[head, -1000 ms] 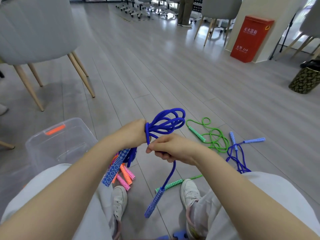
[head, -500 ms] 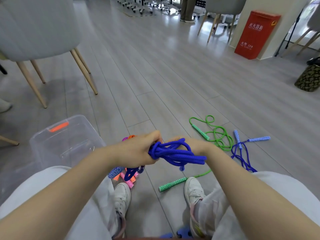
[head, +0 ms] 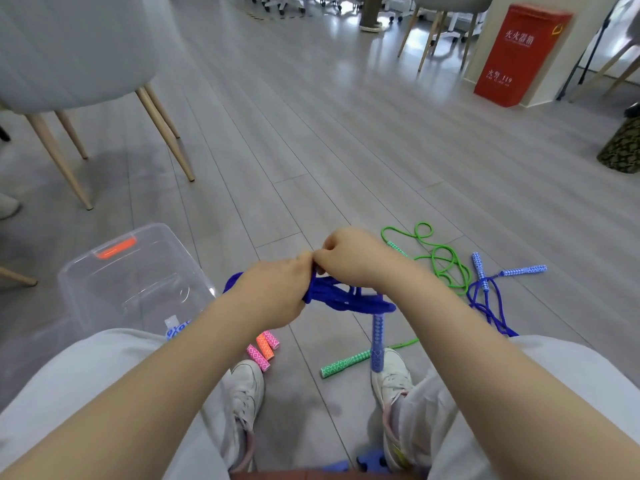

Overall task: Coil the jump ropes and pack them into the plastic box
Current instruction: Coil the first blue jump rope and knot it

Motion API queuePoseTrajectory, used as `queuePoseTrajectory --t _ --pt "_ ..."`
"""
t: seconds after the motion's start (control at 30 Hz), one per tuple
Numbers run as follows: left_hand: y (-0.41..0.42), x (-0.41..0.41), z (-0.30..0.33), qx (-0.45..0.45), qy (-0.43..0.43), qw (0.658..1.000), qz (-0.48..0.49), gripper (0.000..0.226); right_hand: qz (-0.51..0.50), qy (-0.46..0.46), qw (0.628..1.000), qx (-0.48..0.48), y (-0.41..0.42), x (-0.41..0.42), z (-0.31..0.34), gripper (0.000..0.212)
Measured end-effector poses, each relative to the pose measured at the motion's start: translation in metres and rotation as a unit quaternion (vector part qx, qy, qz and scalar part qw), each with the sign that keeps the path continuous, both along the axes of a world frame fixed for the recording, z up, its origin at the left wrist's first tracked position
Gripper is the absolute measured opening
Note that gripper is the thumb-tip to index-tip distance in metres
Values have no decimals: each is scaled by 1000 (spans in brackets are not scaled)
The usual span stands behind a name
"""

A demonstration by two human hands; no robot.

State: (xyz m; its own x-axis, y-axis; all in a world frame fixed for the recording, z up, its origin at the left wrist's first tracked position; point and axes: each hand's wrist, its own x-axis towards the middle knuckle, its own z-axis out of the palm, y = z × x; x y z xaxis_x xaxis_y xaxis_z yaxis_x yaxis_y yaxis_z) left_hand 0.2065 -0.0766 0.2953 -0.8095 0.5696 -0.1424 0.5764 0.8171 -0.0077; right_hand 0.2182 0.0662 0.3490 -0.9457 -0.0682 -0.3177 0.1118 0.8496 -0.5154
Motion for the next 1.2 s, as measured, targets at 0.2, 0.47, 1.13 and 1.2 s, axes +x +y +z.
queuePoseTrajectory --t 0.2,0.47,1.13,1.2 --pt "-1 -13 -14 14 -36 997 70 18 0 58 998 27 -18 15 -11 27" --pt "-9 -29 11 95 -35 983 152 19 29 188 982 -12 -38 50 -16 23" --pt "-19 8 47 56 -222 972 -60 27 74 -232 919 -308 29 10 -66 17" --pt "-15 13 52 53 -230 967 -99 26 114 -260 902 -326 30 5 -68 27"
